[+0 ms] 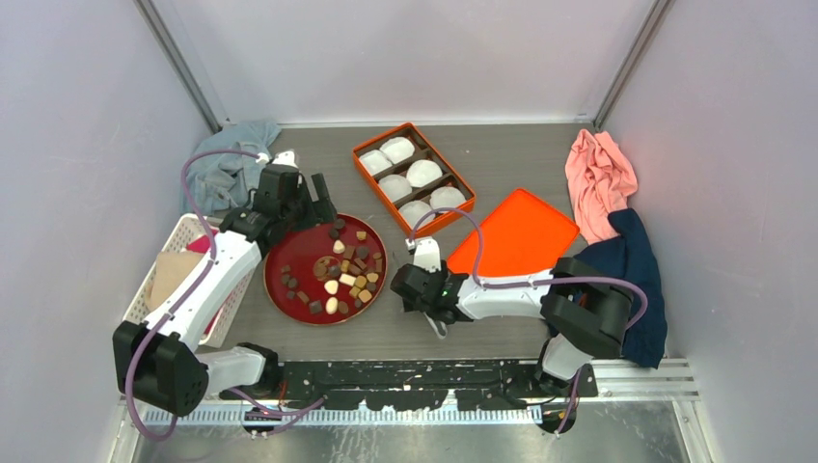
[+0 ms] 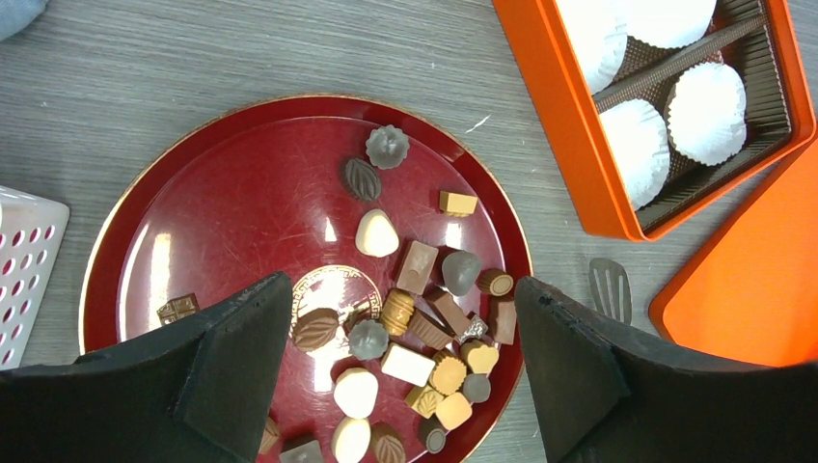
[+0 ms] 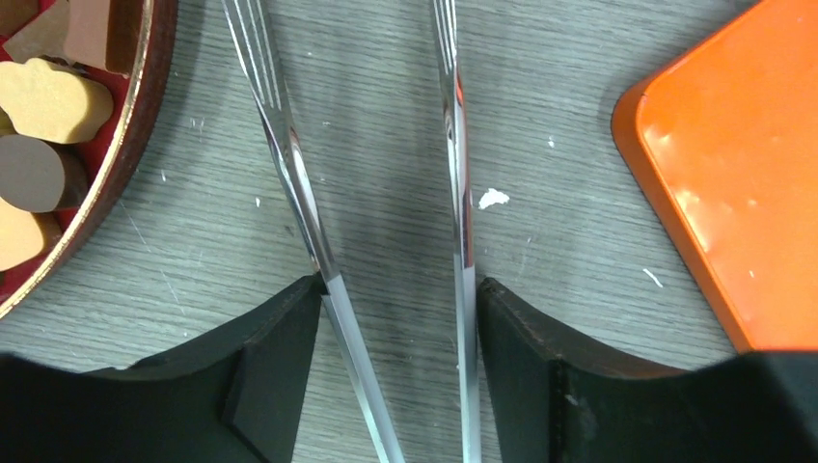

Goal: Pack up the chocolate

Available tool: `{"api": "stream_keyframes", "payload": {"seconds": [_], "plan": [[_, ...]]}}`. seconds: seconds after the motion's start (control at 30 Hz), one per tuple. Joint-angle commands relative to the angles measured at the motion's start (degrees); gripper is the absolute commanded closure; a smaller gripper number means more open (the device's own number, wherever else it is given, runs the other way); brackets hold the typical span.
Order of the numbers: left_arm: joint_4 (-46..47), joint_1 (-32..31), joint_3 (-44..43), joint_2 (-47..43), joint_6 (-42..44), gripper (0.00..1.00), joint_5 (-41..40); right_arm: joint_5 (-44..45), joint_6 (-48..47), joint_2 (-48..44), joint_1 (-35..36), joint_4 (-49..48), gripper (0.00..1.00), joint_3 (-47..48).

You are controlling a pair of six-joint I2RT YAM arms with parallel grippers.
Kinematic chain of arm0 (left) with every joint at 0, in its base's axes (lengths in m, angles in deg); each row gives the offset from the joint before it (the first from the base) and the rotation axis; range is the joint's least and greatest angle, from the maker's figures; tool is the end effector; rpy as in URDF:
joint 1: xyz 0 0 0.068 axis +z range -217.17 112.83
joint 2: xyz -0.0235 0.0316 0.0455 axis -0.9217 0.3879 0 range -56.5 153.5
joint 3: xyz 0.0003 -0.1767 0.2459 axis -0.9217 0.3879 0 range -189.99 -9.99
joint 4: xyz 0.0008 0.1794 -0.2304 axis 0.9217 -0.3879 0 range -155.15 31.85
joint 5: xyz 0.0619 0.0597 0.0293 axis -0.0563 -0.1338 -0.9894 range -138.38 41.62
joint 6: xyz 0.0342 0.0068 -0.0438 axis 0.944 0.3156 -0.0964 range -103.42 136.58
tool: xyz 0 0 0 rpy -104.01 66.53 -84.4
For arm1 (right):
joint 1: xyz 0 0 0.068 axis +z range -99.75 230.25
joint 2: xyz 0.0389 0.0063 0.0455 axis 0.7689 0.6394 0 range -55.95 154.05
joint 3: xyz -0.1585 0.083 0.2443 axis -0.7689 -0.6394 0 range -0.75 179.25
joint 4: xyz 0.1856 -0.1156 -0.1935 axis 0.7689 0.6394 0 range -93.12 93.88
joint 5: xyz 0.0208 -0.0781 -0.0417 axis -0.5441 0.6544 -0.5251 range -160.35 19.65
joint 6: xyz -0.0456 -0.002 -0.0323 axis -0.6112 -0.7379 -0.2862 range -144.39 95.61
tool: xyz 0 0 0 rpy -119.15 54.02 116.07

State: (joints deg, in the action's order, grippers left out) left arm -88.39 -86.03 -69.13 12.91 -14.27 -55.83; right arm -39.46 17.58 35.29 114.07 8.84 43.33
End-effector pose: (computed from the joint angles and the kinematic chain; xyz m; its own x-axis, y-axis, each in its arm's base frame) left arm 0.2716 -0.0874 0.3262 -0.6443 -0.3174 -0.6958 -0.1203 0.9406 -0.3176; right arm 0.1563 0.2730 0.1538 -0.7189 -0.1612 -0.6762 -0.2328 0.9724 0.0156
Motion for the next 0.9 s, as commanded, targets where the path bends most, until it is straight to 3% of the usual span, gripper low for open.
{"api": "stream_keyframes", "payload": {"seconds": [0.0, 0.27, 0.33, 0.5, 0.63, 0.77, 0.87], "plan": [[2.47, -0.13, -2.83, -0.32, 0.87, 0.14, 0.37, 0.4, 1.53, 2.16, 0.31, -0.52, 0.38, 1.24], [1.28, -0.13, -2.64, -0.64, 1.05, 0.14, -1.29, -1.68, -2.99, -2.85, 1.17, 0.16, 0.84, 1.07], [0.38, -0.13, -3.53, -0.28, 1.45, 0.14, -1.92, -1.82, -3.54, -6.05, 1.92, 2.93, 0.89, 1.54], [-2.32, -0.13, -7.11, 0.22, 3.96, 0.14, -5.21, -0.45, -6.34, -14.89, 1.99, 13.4, 0.92, 7.81], [-4.36, -0.05, -9.91, -0.1, 5.82, 0.13, -8.22, -3.24, -9.1, -14.0, -0.62, 25.71, 0.92, 18.88], [-8.65, 0.62, -13.1, 1.37, 5.89, 0.11, -13.2, -12.52, -10.53, -12.05, -5.32, 29.95, 0.92, 26.3], [-11.64, 3.47, -14.66, 2.98, 5.23, 0.11, -12.1, -19.83, -10.88, -10.04, -8.75, 33.7, 0.9, 31.45]]}}
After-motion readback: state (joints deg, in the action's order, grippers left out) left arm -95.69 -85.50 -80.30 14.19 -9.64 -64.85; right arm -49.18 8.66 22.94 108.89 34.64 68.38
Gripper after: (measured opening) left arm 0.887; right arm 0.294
